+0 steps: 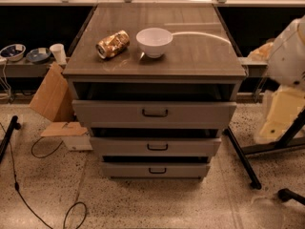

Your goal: Open bottom drawer

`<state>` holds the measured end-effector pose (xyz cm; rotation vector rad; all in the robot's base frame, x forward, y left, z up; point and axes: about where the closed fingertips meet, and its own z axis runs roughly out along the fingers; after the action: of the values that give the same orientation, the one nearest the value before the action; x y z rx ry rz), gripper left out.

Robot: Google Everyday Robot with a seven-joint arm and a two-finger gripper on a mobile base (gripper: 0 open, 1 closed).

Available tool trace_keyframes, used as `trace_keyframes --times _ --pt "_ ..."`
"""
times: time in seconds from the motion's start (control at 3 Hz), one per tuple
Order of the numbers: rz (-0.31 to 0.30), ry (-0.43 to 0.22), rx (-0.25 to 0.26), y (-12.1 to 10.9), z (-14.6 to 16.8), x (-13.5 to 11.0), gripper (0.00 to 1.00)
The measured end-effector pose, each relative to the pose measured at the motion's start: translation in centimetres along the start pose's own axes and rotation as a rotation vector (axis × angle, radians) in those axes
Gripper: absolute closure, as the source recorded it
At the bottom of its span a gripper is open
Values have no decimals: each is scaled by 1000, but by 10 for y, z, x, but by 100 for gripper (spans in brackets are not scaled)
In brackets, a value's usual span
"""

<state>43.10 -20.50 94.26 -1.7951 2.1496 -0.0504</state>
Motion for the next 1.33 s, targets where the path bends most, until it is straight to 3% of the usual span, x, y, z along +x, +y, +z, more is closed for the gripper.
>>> trace_keyframes --times 0.33,1.33 --pt "-40 -67 -71 40 81 14 0" --pt "75 -230 -188 123 295 70 0"
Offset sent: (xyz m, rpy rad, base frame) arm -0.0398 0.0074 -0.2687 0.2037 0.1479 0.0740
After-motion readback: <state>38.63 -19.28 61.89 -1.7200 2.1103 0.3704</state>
